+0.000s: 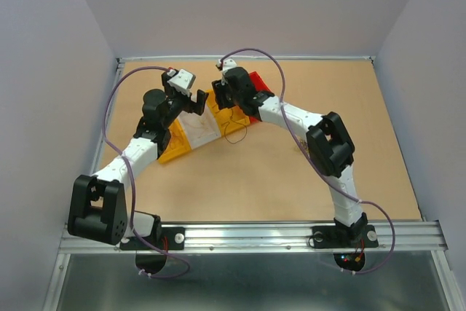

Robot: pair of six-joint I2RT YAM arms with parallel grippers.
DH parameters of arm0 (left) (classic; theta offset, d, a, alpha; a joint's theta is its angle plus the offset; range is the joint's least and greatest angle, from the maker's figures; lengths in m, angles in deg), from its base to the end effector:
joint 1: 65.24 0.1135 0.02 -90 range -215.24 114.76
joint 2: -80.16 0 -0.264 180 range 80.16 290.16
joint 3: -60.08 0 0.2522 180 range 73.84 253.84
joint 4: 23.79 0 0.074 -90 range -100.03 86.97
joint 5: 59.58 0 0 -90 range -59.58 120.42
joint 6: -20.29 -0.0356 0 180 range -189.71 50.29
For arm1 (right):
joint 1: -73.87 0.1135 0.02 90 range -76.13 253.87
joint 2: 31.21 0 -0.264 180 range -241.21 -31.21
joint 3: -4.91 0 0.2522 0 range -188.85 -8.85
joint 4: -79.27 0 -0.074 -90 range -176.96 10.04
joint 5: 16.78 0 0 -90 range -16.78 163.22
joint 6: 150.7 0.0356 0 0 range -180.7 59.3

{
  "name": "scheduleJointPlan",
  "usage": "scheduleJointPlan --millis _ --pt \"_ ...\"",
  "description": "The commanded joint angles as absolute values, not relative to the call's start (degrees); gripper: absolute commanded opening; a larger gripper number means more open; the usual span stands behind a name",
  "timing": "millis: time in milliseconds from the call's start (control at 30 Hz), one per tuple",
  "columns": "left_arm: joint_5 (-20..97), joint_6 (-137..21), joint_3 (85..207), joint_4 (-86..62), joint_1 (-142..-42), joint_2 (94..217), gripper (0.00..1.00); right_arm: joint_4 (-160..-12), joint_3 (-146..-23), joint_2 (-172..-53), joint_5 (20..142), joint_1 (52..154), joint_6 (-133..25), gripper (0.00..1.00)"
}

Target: Untangle the cables

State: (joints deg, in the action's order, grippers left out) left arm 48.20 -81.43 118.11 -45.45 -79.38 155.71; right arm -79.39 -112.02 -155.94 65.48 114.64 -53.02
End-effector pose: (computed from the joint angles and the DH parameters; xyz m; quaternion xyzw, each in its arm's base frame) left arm 0.2904 -0.0844 0.3010 0.2609 0.6305 -0.1205 0.7210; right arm 0.3937 0.3331 0.2430 -0.2122 0.8344 0.1543 0.4847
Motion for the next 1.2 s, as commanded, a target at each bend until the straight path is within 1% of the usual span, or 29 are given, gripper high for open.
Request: scheduleJointPlan --millis 0,33,200,233,267,333,467,567,633,667,833,900,933,1033,1167 --pt "47.3 -81.9 117.5 -51.6 -79.1 153.8 0.99 -85.7 -107.3 -150.7 64.1 114.5 -52.1 0.57" --pt "47.6 -82.0 117.5 -51.6 -79.1 153.9 0.99 -86.2 -106.7 -150.1 64.0 114.5 -51.9 0.59" --pt "48.7 -82.6 117.4 -51.6 -79.1 154.2 0.99 -86.4 -102.9 -146.9 64.6 114.6 -52.9 0.60" --pt "49.5 -82.6 117.3 -51.7 -79.1 154.2 0.99 -86.4 -100.3 -145.0 65.3 114.6 -53.3 0.63" --pt "49.8 -82.7 117.3 -51.7 -79.1 154.3 0.99 -86.4 -98.7 -143.8 65.8 114.5 -53.6 0.64" --pt "50.1 -82.9 117.3 -51.7 -79.1 154.3 0.99 -86.2 -93.3 -141.3 66.5 114.5 -53.9 0.64" --pt "50.6 -82.8 117.4 -51.6 -79.1 154.6 0.99 -84.1 -86.6 -136.4 67.5 114.6 -56.0 0.62" --pt "51.1 -82.8 117.4 -51.6 -79.1 154.6 0.99 -82.5 -83.9 -134.2 66.1 114.5 -56.6 0.62" --pt "51.5 -82.7 117.3 -51.6 -79.1 154.3 0.99 -82.0 -82.0 -133.9 64.4 114.5 -56.6 0.64" --pt "51.8 -82.8 117.3 -51.7 -79.1 154.3 0.99 -82.0 -81.5 -134.0 64.2 114.5 -56.8 0.67" --pt "53.0 -82.8 117.3 -51.6 -79.1 154.9 0.99 -81.2 -83.0 -137.8 64.3 114.5 -57.9 0.67" --pt "53.1 -82.7 117.4 -51.6 -79.1 155.3 0.99 -80.9 -84.0 -139.8 64.2 114.6 -58.1 0.64" --pt "53.2 -82.8 117.5 -51.5 -79.1 155.5 0.99 -80.9 -84.7 -140.5 63.9 114.5 -58.2 0.61" --pt "53.2 -82.9 117.7 -51.5 -79.1 155.9 0.99 -80.5 -85.8 -142.6 62.9 114.5 -58.2 0.58" --pt "53.5 -82.9 117.8 -51.5 -79.1 156.0 0.99 -79.8 -87.1 -144.7 62.4 114.4 -58.8 0.57"
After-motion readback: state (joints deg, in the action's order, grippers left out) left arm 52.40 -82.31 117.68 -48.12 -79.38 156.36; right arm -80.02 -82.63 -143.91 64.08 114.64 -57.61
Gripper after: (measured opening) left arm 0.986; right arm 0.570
